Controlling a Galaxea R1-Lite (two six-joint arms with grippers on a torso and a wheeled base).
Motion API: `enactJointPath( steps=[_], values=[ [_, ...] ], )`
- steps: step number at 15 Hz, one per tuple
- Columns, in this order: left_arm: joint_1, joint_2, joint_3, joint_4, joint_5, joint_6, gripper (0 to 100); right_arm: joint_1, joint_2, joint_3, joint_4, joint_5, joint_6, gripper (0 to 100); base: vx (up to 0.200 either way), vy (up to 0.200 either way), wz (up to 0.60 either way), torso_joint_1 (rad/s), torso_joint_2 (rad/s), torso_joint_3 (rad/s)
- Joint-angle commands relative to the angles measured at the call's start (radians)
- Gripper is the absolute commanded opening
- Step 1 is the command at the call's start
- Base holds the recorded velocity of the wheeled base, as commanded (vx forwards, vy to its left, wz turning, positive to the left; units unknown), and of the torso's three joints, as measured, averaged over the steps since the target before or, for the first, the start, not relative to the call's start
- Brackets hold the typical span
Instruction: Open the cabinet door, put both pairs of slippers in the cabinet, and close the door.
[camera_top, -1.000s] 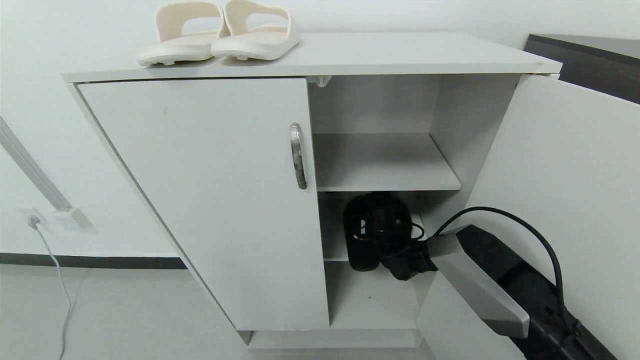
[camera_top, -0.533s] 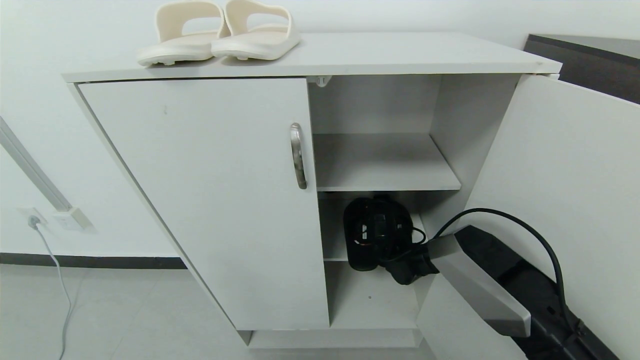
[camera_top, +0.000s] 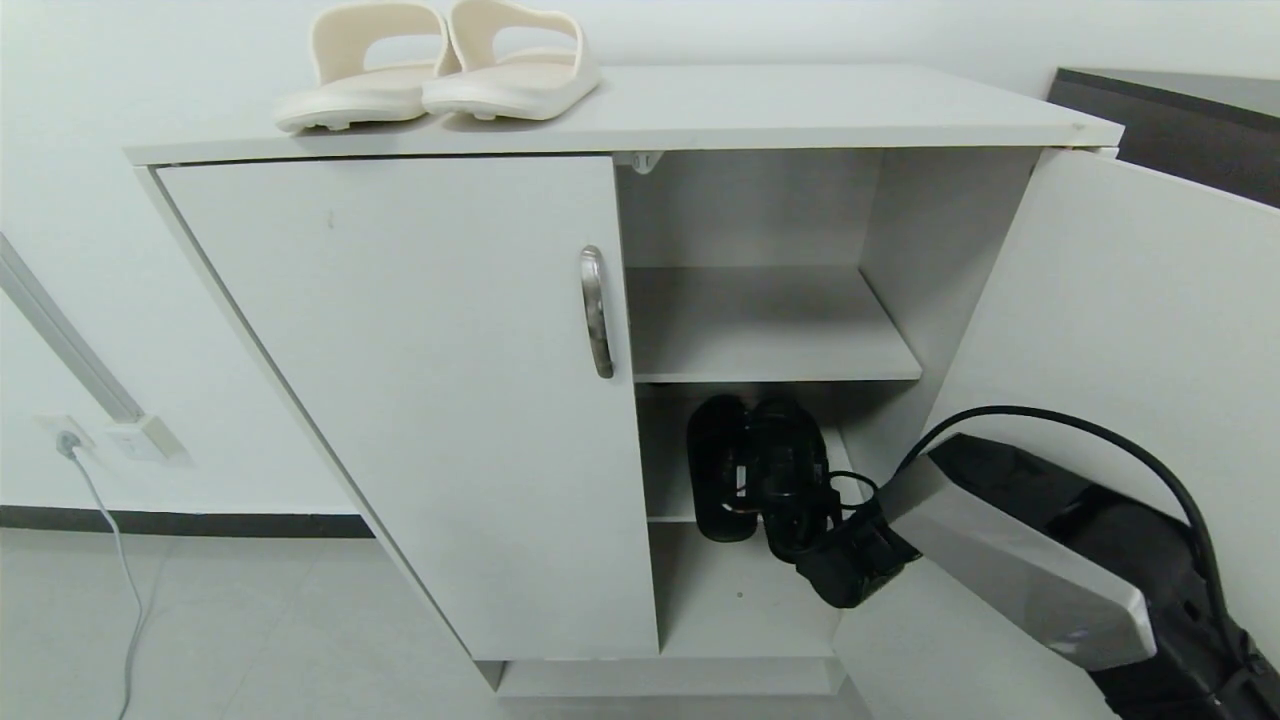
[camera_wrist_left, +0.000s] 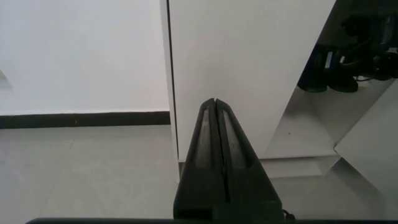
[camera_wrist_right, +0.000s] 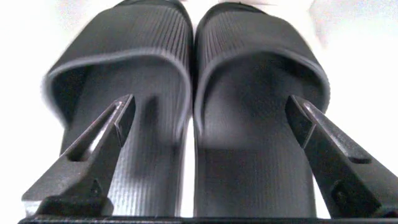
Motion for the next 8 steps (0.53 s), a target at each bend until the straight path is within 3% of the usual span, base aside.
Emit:
enactJointPath(
  steps=[1, 5, 8],
  values=[
    [0.000, 0.001, 0.000, 0.000, 0.000, 0.000, 0, 0.048, -0.148, 0.238, -0.133, -0.002, 0.001, 100, 0.000, 0.000, 0.00, 0.000, 0.00, 0.000],
    [0.000, 0.001, 0.000, 0.000, -0.001, 0.001, 0, 0.114, -0.268, 0.523, -0.308, -0.036, 0.001, 100, 0.000, 0.000, 0.00, 0.000, 0.00, 0.000],
    [0.000, 0.001, 0.000, 0.000, -0.003, 0.001, 0, 0.131, -0.305, 0.566, -0.318, -0.044, -0.001, 100, 0.000, 0.000, 0.00, 0.000, 0.00, 0.000]
  ],
)
